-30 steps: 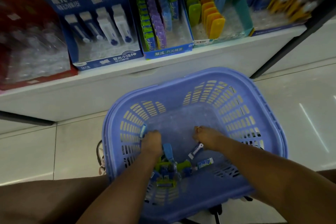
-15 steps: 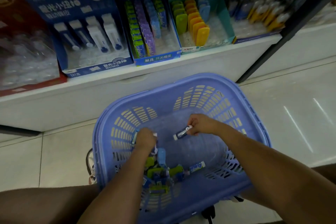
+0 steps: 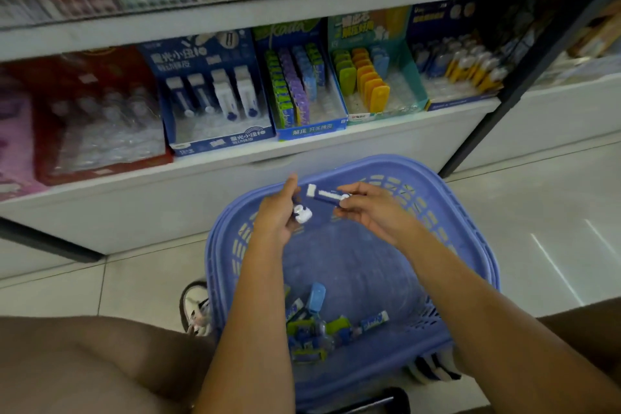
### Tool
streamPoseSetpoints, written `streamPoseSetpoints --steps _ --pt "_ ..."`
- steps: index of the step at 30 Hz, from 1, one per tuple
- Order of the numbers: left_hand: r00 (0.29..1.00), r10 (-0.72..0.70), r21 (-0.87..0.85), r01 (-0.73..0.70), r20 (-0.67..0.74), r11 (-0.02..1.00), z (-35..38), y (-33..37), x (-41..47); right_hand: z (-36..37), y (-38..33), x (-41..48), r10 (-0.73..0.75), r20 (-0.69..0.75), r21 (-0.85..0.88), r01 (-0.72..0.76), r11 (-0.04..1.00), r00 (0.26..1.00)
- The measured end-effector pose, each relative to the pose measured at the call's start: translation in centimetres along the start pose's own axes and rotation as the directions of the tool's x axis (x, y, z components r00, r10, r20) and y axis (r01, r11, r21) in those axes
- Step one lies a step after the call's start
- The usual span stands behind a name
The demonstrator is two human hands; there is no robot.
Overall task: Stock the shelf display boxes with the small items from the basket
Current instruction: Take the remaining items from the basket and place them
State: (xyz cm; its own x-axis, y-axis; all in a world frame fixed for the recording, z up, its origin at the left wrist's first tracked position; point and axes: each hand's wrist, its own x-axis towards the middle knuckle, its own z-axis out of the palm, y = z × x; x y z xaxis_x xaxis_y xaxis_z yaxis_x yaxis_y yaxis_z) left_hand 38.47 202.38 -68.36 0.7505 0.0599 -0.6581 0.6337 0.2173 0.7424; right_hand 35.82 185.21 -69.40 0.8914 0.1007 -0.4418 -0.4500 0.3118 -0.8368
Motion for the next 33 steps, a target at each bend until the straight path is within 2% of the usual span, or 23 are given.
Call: streamPoseSetpoints --steps 3,5,8,10,12,15,18,21,25,27,30,33 --pt "0.989 0.099 0.113 -0.111 0.107 0.987 -0.3 1.5 -1.3 2.5 -0.2 -0.3 -0.042 -0.015 -0.014 0.042 0.999 0.999" --pt "0.968 0.184 0.168 -0.212 0.172 0.963 -1.1 2.8 -2.3 3.8 -1.2 -0.4 -0.125 -0.031 -0.205 0.117 0.972 0.992" --pt "0.932 0.261 0.207 -0.316 0.253 0.926 -2.7 5.3 -3.5 5.7 -3.5 -0.6 -0.229 0.089 -0.591 0.237 0.771 0.969" --pt "0.917 0.301 0.150 -0.347 0.262 0.926 -3.9 6.9 -4.0 7.5 -5.2 -0.5 -0.231 0.219 -0.730 0.316 0.606 0.948" --pt "0.922 0.332 0.009 -0.340 0.198 0.940 -5.1 8.3 -4.4 9.8 -6.9 -0.1 -0.266 0.271 -0.806 0.369 0.463 0.925" --pt "0.925 0.380 -0.245 -0.364 0.020 0.899 -7.6 9.6 -4.6 13.5 -9.6 0.9 -0.367 0.300 -0.812 0.438 0.387 0.881" --pt "0.912 0.404 -0.335 -0.403 -0.072 0.852 -10.3 9.9 -4.3 17.2 -11.3 2.9 -0.453 0.344 -0.792 0.514 0.331 0.823" --pt "0.916 0.379 -0.458 -0.396 -0.134 0.796 -11.7 9.6 -3.8 20.6 -11.9 5.5 -0.501 0.359 -0.812 0.528 0.248 0.787" --pt "0.916 0.335 -0.536 -0.401 -0.221 0.743 -12.5 9.2 -3.1 23.6 -11.8 8.7 -0.421 0.436 -0.872 0.489 0.020 0.795" --pt "0.916 0.312 -0.564 -0.400 -0.251 0.722 -12.9 9.3 -2.8 24.7 -11.8 9.9 -0.383 0.425 -0.895 0.445 -0.039 0.820" --pt "0.918 0.289 -0.618 -0.397 -0.272 0.678 -13.2 9.7 -2.5 26.0 -12.4 10.8 -0.376 0.442 -0.893 0.439 -0.098 0.814" --pt "0.907 0.319 -0.605 -0.421 -0.275 0.675 -13.3 9.7 -2.4 26.7 -13.1 10.9 -0.297 0.462 -0.887 0.435 -0.154 0.836"
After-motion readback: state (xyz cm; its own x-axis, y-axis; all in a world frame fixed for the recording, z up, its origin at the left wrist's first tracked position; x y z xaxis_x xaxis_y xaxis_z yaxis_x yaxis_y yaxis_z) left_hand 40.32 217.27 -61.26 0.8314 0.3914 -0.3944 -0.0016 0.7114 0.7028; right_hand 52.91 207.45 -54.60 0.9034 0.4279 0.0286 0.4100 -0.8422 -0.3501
